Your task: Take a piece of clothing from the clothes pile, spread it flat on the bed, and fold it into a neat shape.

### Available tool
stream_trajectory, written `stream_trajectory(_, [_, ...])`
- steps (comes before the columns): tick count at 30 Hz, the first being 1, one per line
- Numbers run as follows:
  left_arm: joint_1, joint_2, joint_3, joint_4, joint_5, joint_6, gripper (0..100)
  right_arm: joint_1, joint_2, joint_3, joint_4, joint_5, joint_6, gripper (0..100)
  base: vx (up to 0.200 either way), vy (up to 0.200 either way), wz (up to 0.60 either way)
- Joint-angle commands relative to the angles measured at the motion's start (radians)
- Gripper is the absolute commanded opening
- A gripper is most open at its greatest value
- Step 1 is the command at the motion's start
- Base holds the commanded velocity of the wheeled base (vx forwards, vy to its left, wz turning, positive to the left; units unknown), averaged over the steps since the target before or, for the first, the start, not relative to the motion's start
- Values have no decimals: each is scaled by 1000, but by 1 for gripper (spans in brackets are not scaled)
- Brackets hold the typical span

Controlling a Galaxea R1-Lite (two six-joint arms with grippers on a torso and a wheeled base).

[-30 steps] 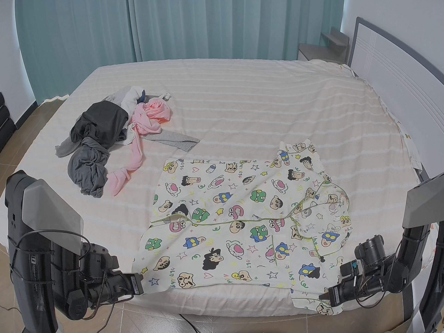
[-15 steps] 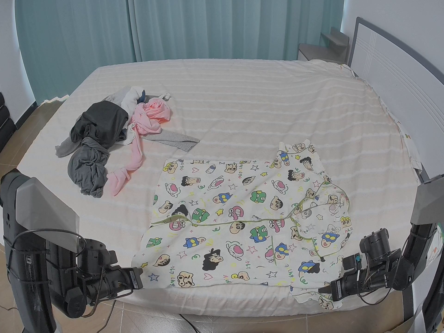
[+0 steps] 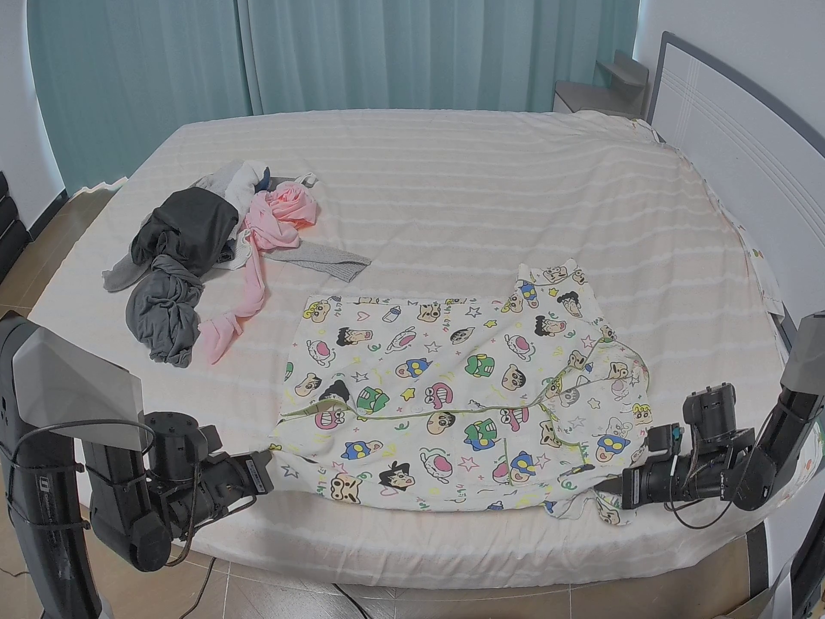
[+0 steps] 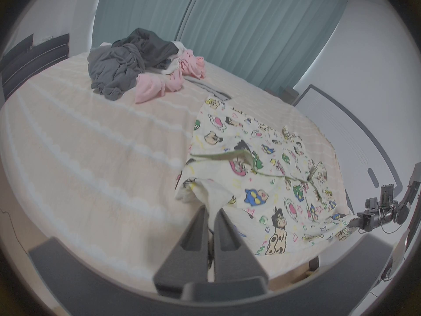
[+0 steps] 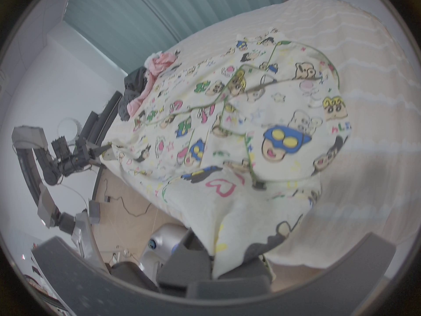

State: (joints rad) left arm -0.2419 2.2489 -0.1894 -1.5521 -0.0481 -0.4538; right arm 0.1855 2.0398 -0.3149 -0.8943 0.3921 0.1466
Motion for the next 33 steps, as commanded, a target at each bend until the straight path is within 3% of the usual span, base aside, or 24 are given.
stream_trajectory(1, [-2, -2, -70, -19, 13, -2, 0, -23, 2, -84, 3, 1, 41, 0, 0, 0, 0])
stream_trajectory(5, [0, -6, -133, 44, 14, -3, 0, -37, 30, -145, 17, -1, 44, 0, 0, 0, 0])
stream_trajectory(10, [-2, -9, -289, 219, 73, -3, 0, -52, 53, -262, 95, -1, 45, 0, 0, 0, 0])
stream_trajectory(18, [0, 0, -479, 434, 99, -17, 0, -78, 117, -406, 175, -9, 50, 0, 0, 0, 0])
stream_trajectory(28, [-10, 44, -634, 593, 128, -28, 0, -100, 194, -498, 179, -13, 53, 0, 0, 0, 0])
stream_trajectory(33, [-10, 61, -656, 600, 128, -28, 0, -103, 211, -517, 179, -13, 53, 0, 0, 0, 0])
